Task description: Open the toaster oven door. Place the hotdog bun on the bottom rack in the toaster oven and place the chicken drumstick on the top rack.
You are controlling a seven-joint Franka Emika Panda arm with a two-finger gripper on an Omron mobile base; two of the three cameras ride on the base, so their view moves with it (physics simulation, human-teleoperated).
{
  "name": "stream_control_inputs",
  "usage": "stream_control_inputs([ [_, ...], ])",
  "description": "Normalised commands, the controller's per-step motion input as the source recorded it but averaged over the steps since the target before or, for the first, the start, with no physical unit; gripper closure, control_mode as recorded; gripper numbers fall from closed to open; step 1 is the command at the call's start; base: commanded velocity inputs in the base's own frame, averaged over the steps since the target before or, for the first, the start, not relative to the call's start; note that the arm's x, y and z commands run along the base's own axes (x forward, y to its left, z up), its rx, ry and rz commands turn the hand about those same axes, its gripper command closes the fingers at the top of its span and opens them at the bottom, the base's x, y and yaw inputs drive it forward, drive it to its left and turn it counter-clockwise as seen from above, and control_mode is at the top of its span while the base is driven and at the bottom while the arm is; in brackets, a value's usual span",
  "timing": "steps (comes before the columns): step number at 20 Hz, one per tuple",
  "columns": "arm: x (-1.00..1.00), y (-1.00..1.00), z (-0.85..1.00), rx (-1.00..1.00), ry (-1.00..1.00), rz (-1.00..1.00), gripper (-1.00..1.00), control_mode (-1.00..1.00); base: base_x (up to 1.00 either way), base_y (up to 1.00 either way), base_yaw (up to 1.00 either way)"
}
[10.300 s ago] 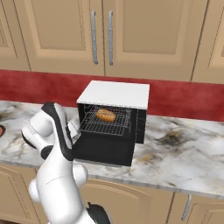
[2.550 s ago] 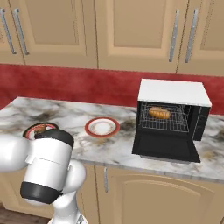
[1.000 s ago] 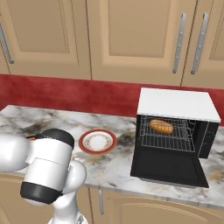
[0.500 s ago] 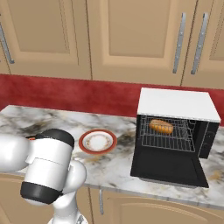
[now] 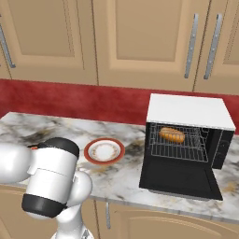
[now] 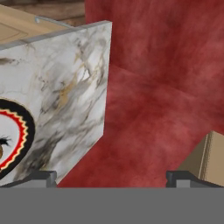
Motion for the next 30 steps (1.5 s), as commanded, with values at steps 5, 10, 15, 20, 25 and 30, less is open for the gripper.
stream_control_inputs([
  [5,0.00,0.00,0.00,0.00,0.00,0.00,-1.00,-1.00,0.00,0.00,0.00],
  [10,0.00,0.00,0.00,0.00,0.00,0.00,-1.00,-1.00,0.00,0.00,0.00],
  [15,0.00,0.00,0.00,0.00,0.00,0.00,-1.00,-1.00,0.00,0.00,0.00],
  [20,-0.02,0.00,0.00,0.00,0.01,-0.01,-1.00,-1.00,0.00,0.00,0.00],
  [25,0.00,0.00,0.15,0.01,-0.02,-0.05,-1.00,-1.00,0.00,0.00,0.00],
  [30,-0.01,-0.02,0.43,-0.03,0.00,-0.07,-1.00,-1.00,0.00,0.00,0.00],
])
